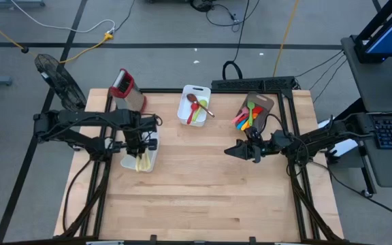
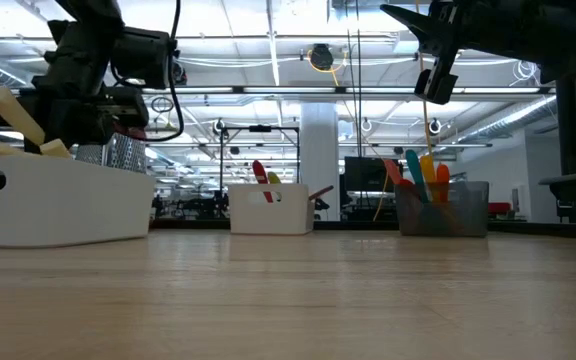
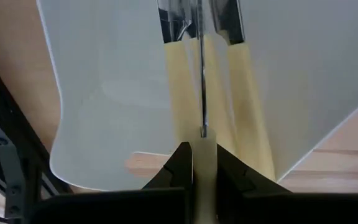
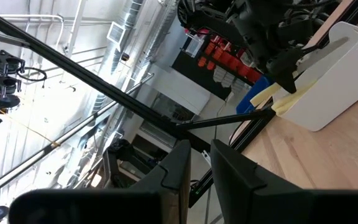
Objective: Pick & Place Kitchen Items
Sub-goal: Put the yellow knife into the bottom white bin, then return to Home Position
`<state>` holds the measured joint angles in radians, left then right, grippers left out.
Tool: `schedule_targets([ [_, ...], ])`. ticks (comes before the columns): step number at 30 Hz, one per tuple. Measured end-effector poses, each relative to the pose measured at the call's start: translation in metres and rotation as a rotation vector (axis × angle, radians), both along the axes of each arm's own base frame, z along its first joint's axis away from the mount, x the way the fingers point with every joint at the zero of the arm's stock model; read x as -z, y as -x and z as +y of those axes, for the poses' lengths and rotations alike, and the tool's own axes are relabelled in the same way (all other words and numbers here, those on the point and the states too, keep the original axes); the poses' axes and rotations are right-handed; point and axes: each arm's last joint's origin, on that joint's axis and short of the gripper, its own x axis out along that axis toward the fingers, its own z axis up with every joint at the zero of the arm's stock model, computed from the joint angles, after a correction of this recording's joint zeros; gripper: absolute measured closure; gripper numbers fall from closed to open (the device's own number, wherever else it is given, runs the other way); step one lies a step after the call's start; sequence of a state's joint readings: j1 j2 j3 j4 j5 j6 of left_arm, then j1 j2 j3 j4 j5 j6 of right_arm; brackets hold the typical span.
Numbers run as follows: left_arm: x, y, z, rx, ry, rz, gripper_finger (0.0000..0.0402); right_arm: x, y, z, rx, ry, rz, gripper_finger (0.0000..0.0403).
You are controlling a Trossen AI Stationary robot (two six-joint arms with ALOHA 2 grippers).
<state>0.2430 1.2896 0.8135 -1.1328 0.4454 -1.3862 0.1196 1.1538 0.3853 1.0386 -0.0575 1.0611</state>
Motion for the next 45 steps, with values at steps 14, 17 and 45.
schedule_targets([
  [14, 0.003, 0.002, 0.01, 0.036, -0.039, -0.051, 0.0301, 0.0, 0.0, 0.0, 0.0, -0.006, 0.002, 0.0348],
  [17, 0.001, 0.003, 0.011, 0.049, -0.033, -0.073, 0.0285, 0.0, 0.0, 0.0, 0.0, -0.011, 0.003, 0.0348],
  [45, -0.081, 0.07, -0.025, 0.375, -0.707, -0.55, 0.0261, 0.016, -0.002, 0.0, 0.005, 0.068, 0.161, 0.0348],
])
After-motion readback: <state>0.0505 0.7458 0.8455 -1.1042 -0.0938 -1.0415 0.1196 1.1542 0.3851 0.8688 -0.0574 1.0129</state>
